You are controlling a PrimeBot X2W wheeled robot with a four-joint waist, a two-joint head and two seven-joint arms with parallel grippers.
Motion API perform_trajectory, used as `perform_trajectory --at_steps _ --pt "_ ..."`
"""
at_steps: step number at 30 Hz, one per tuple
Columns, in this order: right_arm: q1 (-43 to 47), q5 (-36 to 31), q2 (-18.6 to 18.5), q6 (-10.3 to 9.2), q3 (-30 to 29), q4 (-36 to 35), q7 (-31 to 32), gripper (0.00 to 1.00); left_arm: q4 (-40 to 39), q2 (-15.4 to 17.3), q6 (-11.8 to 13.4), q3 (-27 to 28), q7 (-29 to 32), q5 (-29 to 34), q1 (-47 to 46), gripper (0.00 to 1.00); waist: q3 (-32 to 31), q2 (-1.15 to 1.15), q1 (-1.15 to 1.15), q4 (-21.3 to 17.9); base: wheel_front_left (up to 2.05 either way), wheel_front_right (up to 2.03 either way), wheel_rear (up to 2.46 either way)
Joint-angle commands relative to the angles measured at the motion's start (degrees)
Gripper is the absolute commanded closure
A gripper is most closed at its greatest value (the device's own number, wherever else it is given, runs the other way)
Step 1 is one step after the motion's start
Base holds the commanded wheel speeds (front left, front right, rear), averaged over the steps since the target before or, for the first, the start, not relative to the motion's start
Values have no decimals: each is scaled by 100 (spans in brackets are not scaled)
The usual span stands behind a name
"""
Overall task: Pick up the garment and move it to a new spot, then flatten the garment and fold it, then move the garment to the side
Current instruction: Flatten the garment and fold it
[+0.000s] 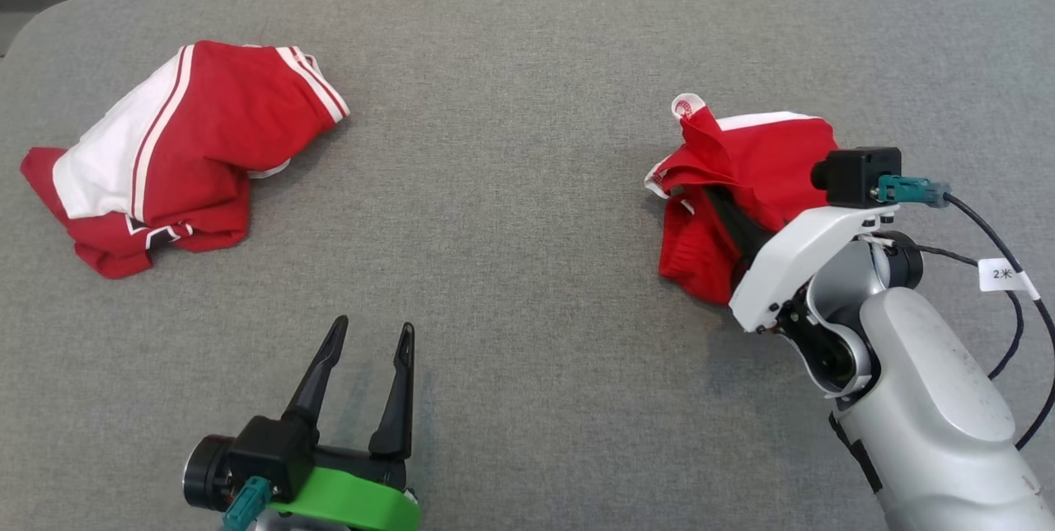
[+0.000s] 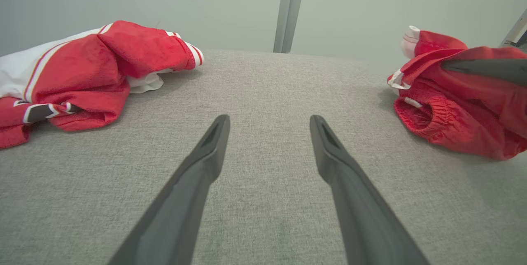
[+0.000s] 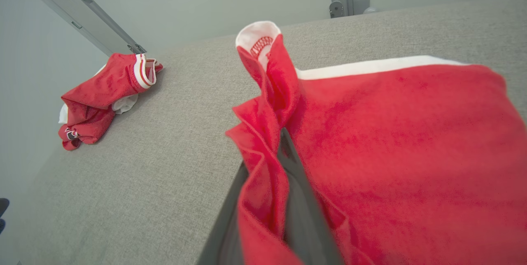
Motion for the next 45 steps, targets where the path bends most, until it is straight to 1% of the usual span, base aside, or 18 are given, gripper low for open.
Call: perform_trajectory --at_steps 1,7,8,9,10,11,13,15,20,23,27,28,30,33,35,38,45 --pt "-90 -137 123 2 -52 114 -85 100 33 12 -11 20 -17 -9 -79 0 5 64 0 87 0 0 0" --pt "-129 -571 305 1 -222 475 -262 100 75 11 35 31 -17 -110 66 0 -16 64 0 168 0 0 0" --pt "-133 -640 334 2 -220 495 -315 98 76 11 46 25 -17 -116 92 0 -26 64 0 164 0 0 0" --pt "-120 -684 364 2 -192 497 -353 47 74 11 53 22 -17 -119 115 0 -33 64 0 157 0 0 0" --pt "-120 -684 364 2 -192 497 -353 47 74 11 53 22 -17 -119 115 0 -33 64 0 157 0 0 0" --pt "-89 -742 378 2 -171 496 -370 0 74 11 56 20 -17 -130 138 0 -41 64 0 148 0 0 0" --pt "-35 -988 282 1 -91 393 -489 0 73 11 73 18 -17 -140 176 0 -49 64 0 128 0 0 0" --pt "94 -1086 320 2 -54 222 -608 0 72 11 84 36 -17 -154 192 0 -72 64 0 93 0 0 0" --pt "582 -1226 283 1 -179 -573 -916 0 88 11 92 169 -17 -166 264 0 -192 64 0 -48 0 0 0" --pt "1024 -1273 265 1 -523 -1131 -1150 0 96 11 97 214 -17 -189 347 0 -324 64 0 -111 0 0 0" --pt "1697 -1377 279 1 -1312 -1649 -1575 0 52 11 152 266 -17 -273 464 0 -506 64 0 -194 0 0 0" --pt "1844 -1585 190 1 -1535 -1699 -1717 0 44 11 166 261 -17 -302 494 0 -549 64 0 -203 0 0 0" --pt "2167 -1895 162 1 -1903 -1652 -2040 0 23 12 212 229 -17 -334 584 0 -638 64 0 -223 0 0 0" --pt "2516 -2283 211 1 -2465 -1389 -2483 0 7 12 253 204 -17 -366 670 0 -744 64 0 -235 0 0 0" --pt "2714 -2729 129 1 -2741 -1197 -2664 0 18 12 237 201 -17 -386 710 0 -830 64 0 -227 0 0 0" --pt "2948 -3074 321 0 -3100 -994 -2752 0 43 12 195 238 -17 -352 784 0 -1003 64 0 -181 0 0 0" --pt "3625 -3387 622 -2 -3660 -1429 -2760 0 18 12 159 474 -17 -208 986 0 -1375 64 0 -53 0 0 0"
